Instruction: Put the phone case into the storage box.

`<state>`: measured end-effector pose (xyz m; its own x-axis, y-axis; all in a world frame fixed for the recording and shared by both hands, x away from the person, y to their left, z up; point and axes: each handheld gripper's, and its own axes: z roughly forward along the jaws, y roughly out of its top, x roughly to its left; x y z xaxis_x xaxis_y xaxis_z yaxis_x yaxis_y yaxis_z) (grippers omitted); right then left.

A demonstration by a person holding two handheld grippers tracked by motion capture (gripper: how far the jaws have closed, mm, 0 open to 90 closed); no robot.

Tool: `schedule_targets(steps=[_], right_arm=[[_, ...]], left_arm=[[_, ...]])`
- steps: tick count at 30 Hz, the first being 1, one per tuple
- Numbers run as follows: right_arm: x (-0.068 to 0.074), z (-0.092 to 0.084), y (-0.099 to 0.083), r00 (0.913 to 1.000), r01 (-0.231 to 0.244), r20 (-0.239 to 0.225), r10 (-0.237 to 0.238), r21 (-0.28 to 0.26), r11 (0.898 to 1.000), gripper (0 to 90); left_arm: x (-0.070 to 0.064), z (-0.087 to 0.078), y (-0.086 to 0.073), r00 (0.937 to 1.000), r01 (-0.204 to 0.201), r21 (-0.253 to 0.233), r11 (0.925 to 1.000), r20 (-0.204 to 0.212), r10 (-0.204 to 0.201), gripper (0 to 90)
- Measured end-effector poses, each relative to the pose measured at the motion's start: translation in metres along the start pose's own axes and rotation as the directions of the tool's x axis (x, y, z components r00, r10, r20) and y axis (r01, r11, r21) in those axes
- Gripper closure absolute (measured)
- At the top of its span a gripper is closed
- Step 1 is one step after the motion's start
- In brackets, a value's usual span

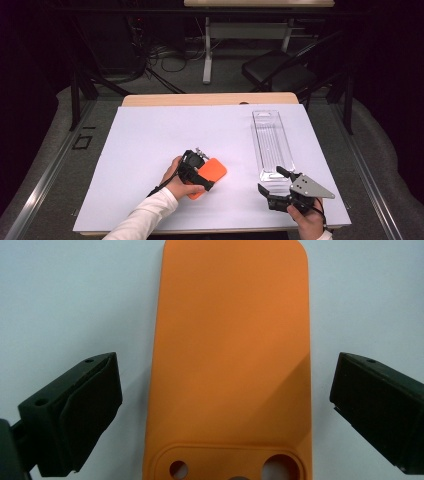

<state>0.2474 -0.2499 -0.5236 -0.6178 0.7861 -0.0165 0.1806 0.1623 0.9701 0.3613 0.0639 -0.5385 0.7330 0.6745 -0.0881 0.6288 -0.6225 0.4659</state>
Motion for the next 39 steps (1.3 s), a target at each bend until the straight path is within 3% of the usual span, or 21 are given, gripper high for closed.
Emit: schedule_targets(steps=[15, 22, 39], right_arm=[[0.0, 0.0, 0.0, 1.0, 0.001, 0.0, -0.001, 0.004, 1.0, 14.5], [0.0, 0.0, 0.0, 1.0, 0.001, 0.0, -0.001, 0.002, 1.0, 14.5], [0.0, 0.001, 0.0, 1.0, 0.002, 0.001, -0.002, 0.003, 1.0, 14.5]], left_arm=[[0.001, 0.009, -0.006, 0.9998, 0.002, -0.003, 1.0, -0.019, -0.002, 0.5], [-0.002, 0.011, -0.007, 0.9984, -0.018, -0.003, 0.9998, -0.053, 0.017, 0.6], [-0.004, 0.009, -0.01, 0.9982, -0.022, -0.017, 0.9996, -0.057, 0.021, 4.2]])
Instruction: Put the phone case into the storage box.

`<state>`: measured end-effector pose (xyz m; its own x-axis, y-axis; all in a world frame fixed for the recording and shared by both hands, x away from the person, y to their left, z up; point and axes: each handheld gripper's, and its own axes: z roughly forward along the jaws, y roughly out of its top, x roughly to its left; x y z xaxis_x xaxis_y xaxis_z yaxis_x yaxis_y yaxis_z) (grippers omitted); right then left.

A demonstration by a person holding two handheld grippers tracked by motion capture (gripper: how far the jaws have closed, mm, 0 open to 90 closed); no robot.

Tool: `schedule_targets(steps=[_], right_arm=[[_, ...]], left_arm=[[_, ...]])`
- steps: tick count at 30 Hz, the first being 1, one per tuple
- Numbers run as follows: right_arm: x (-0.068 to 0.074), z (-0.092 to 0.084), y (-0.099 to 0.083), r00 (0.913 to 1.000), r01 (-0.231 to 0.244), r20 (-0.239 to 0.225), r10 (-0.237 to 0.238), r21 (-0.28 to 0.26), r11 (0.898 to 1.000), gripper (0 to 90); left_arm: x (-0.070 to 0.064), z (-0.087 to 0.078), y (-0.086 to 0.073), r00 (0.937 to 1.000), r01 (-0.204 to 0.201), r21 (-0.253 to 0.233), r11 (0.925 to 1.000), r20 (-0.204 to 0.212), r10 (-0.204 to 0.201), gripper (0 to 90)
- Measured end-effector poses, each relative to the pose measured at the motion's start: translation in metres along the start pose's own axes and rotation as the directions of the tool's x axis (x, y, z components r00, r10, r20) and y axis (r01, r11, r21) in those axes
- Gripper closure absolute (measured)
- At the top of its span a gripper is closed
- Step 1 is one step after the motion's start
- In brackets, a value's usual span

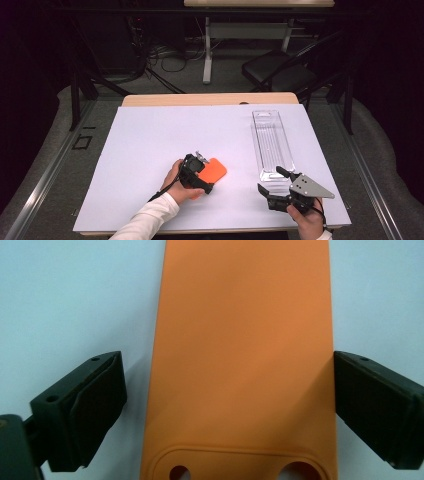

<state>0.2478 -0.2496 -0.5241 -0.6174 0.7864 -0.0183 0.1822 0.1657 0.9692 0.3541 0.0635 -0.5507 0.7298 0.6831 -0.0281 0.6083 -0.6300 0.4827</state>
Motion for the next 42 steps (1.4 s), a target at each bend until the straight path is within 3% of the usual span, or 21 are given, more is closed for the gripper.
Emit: schedule_targets(steps=[6, 25, 34, 42], right_arm=[[0.0, 0.0, 0.0, 1.0, -0.002, -0.001, 0.002, 0.003, 1.0, 14.5], [0.0, 0.0, 0.0, 1.0, -0.002, 0.001, 0.002, 0.0, 1.0, 14.5], [0.001, 0.0, 0.0, 1.0, -0.001, 0.0, 0.001, 0.004, 1.0, 14.5], [0.001, 0.0, 0.0, 1.0, 0.001, 0.0, -0.001, 0.004, 1.0, 14.5]], left_arm=[[-0.003, -0.003, -0.001, 0.9998, -0.015, -0.016, 0.9998, 0.011, 0.015, 15.2], [-0.002, -0.005, 0.0, 0.9997, -0.016, -0.011, 0.9998, 0.018, 0.016, 15.8], [0.002, -0.023, 0.006, 0.9998, -0.014, -0.008, 0.9999, 0.01, 0.014, 15.9], [0.004, -0.039, 0.011, 0.999, -0.008, -0.03, 0.9995, 0.043, 0.009, 15.9]])
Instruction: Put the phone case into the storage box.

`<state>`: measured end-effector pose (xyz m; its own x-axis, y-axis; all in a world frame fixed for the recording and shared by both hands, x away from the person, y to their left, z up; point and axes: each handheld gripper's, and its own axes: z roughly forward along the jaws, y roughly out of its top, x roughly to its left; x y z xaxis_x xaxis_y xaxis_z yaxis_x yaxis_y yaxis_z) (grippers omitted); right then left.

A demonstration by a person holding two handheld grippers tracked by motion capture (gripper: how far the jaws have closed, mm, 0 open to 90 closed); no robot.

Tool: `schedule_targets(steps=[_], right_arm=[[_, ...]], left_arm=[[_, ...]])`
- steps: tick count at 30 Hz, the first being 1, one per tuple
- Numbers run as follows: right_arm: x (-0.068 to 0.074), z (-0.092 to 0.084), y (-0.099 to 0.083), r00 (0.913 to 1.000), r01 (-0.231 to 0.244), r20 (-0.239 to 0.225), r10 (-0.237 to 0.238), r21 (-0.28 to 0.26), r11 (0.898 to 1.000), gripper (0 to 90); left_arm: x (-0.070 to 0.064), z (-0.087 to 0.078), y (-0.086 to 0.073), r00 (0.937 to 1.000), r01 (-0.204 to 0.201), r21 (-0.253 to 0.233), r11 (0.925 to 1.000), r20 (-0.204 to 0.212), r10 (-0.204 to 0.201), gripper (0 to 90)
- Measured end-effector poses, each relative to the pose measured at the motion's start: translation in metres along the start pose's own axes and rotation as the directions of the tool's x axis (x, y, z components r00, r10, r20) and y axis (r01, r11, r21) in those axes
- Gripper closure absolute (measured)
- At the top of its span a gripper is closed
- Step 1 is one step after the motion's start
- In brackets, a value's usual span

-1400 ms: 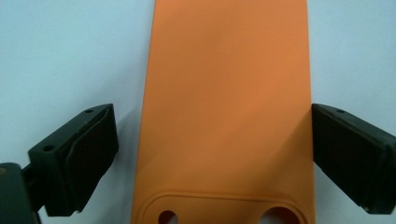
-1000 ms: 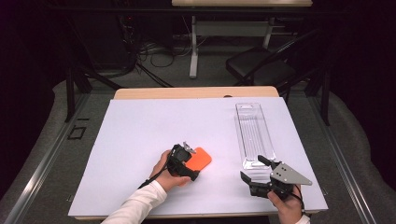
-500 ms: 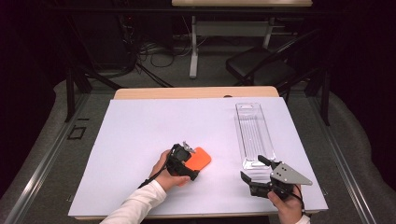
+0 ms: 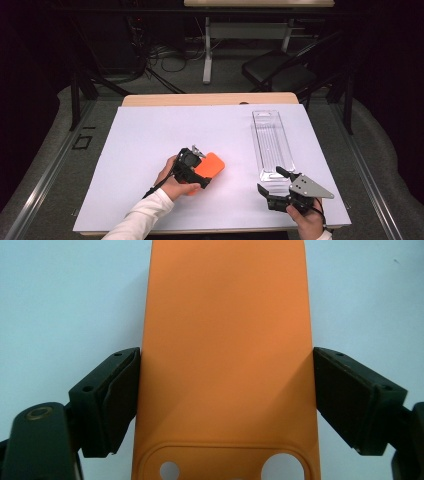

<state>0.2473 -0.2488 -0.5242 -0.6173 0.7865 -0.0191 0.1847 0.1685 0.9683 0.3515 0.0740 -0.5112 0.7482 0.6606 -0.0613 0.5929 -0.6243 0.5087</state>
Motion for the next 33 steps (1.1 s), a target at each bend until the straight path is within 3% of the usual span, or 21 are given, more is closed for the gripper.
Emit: schedule_targets(steps=[7, 10, 15, 18, 26, 33], right_arm=[[-0.002, 0.0, 0.0, 0.9999, -0.001, 0.014, 0.001, -0.007, 1.0, 14.5], [-0.002, 0.0, 0.0, 0.9998, 0.0, 0.018, 0.001, -0.006, 1.0, 14.5], [-0.003, 0.001, 0.0, 0.9997, -0.023, 0.01, 0.023, -0.006, 1.0, 14.5], [-0.003, 0.002, 0.0, 0.9996, -0.025, 0.012, 0.025, 0.001, 1.0, 14.5], [-0.003, 0.002, 0.0, 0.9996, -0.018, 0.023, 0.019, -0.004, 1.0, 14.4], [-0.002, 0.004, 0.002, 0.9991, -0.006, 0.041, 0.006, -0.003, 1.0, 14.4]], left_arm=[[0.0, -0.016, 0.008, 0.9991, -0.007, -0.031, 0.9995, 0.041, 0.009, 15.9], [-0.004, -0.025, 0.013, 0.9988, -0.03, -0.031, 0.9991, 0.037, 0.031, 15.9], [-0.009, -0.038, 0.021, 0.9955, -0.061, -0.029, 0.9977, 0.071, 0.063, 16.0], [-0.011, -0.043, 0.026, 0.9946, -0.061, -0.042, 0.9973, 0.082, 0.064, 16.0], [-0.014, -0.047, 0.036, 0.994, -0.075, -0.039, 0.9964, 0.077, 0.078, 16.0], [-0.015, -0.06, 0.041, 0.9895, -0.105, -0.037, 0.9938, 0.096, 0.108, 16.0]])
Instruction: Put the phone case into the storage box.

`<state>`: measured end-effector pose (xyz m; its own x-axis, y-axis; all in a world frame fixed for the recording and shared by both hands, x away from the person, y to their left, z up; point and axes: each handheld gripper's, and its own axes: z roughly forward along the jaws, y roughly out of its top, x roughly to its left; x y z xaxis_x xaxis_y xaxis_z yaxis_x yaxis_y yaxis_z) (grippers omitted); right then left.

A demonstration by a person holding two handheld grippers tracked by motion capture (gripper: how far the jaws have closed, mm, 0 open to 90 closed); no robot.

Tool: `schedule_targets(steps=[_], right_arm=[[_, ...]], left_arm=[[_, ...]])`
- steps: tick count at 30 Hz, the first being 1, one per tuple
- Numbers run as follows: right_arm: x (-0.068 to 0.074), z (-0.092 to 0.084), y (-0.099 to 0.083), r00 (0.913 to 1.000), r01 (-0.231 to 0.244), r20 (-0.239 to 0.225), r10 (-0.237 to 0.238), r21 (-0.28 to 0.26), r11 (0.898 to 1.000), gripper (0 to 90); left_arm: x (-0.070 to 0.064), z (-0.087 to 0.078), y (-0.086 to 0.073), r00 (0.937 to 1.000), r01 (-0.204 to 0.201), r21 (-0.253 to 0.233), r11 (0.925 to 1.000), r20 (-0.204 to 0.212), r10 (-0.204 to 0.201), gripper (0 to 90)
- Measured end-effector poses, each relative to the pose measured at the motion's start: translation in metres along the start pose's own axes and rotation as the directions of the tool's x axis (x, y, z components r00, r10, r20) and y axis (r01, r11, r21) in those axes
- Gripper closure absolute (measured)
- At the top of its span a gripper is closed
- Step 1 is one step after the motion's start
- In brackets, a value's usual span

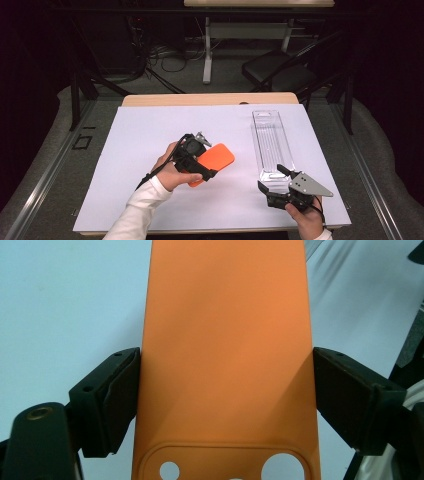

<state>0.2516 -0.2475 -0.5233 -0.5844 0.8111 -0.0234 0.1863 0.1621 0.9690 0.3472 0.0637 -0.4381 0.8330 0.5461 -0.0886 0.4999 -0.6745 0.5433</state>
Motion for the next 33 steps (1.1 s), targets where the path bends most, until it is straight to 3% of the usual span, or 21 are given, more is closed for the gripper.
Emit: schedule_targets(steps=[3, 8, 14, 19, 25, 28, 33], right_arm=[[0.0, 0.002, 0.001, 0.9998, 0.013, 0.013, -0.013, 0.001, 1.0, 14.4], [0.001, 0.005, 0.006, 0.9998, 0.014, -0.016, -0.014, 0.026, 1.0, 14.4], [0.004, 0.008, 0.012, 0.9965, 0.077, -0.037, -0.075, 0.058, 0.995, 14.6], [0.009, 0.013, 0.017, 0.987, 0.158, -0.045, -0.155, 0.081, 0.984, 14.7], [0.017, 0.017, 0.022, 0.957, 0.289, -0.058, -0.284, 0.107, 0.951, 14.8], [0.021, 0.02, 0.023, 0.9325, 0.36, -0.085, -0.351, 0.123, 0.925, 15.1], [0.025, 0.026, 0.026, 0.8957, 0.443, -0.111, -0.43, 0.138, 0.886, 15.3]], left_arm=[[0.001, -0.005, 0.001, 0.9999, -0.002, -0.013, 0.9999, 0.017, 0.003, 16.0], [0.001, -0.004, 0.007, 0.9995, -0.019, -0.006, 0.9998, 0.026, 0.019, 16.0], [-0.001, -0.001, 0.014, 0.9981, -0.056, 0.009, 0.9984, 0.025, 0.056, 16.0], [0.0, 0.002, 0.015, 0.9973, -0.065, 0.021, 0.9977, 0.037, 0.064, 16.0], [-0.001, 0.008, 0.015, 0.9963, -0.086, 0.074, 0.9936, 0.014, 0.085, 16.0], [-0.002, 0.008, 0.017, 0.9954, -0.095, 0.098, 0.9907, -0.006, 0.096, 16.0], [-0.002, 0.007, 0.021, 0.9956, -0.094, 0.12, 0.9883, 0.012, 0.093, 16.0]])
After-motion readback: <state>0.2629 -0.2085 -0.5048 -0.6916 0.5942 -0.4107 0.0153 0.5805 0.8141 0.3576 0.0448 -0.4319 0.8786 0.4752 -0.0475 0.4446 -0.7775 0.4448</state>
